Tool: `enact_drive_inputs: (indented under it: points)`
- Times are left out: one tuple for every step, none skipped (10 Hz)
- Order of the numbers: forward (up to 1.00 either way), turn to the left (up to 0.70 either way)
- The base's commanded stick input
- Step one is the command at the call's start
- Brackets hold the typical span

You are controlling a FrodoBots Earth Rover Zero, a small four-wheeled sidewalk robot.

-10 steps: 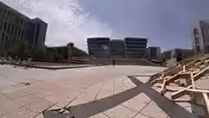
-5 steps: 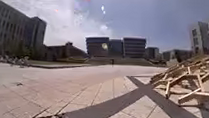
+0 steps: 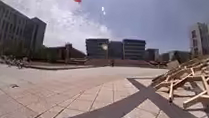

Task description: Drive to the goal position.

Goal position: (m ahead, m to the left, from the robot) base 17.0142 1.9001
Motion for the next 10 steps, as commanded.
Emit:
enact_drive_inputs:
  points:
    - [0.45, 0.03]
    - [0.45, 0.03]
    - [0.45, 0.03]
    - [0.45, 0.03]
    - [0.45, 0.03]
    - [0.45, 0.03]
    - [0.45, 0.03]
    - [0.45, 0.03]
    - [0.45, 0.03]
    - [0.45, 0.03]
